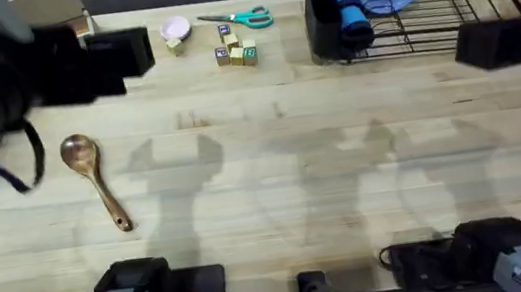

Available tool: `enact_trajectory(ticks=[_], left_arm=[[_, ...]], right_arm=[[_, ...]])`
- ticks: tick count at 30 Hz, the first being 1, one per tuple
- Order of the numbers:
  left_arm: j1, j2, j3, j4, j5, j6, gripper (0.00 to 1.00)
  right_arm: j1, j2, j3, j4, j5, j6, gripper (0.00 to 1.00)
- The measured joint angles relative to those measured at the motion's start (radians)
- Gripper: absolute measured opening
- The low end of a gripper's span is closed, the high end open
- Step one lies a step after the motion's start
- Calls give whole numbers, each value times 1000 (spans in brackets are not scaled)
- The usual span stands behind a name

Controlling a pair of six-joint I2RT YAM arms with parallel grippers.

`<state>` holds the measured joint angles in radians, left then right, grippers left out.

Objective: Pick up the spoon on the table one by one and put them onto the rack

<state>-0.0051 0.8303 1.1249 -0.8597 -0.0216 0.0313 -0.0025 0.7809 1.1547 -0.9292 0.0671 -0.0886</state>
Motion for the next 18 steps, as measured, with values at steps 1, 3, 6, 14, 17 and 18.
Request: enact_trajectory(ticks=[1, 3, 6, 14, 17, 18], left_arm=[[0, 33, 37, -29, 3, 0, 991], [0, 91, 101, -79, 8, 0, 991], [0, 161, 182, -138, 19, 0, 992], [0, 205, 226, -150, 29, 0, 994], [0, 205, 226, -150, 29, 0, 993], [0, 205, 226, -150, 29, 0, 993]], right_arm=[[0, 18, 22, -12, 0, 2, 996], [0, 54, 67, -37, 0, 6, 996], [0, 95, 117, -73, 0, 6, 996], [0, 115, 139, -93, 0, 6, 996], [-5, 109, 139, -147, 25, 7, 996], [-14, 106, 139, -167, 43, 10, 996]])
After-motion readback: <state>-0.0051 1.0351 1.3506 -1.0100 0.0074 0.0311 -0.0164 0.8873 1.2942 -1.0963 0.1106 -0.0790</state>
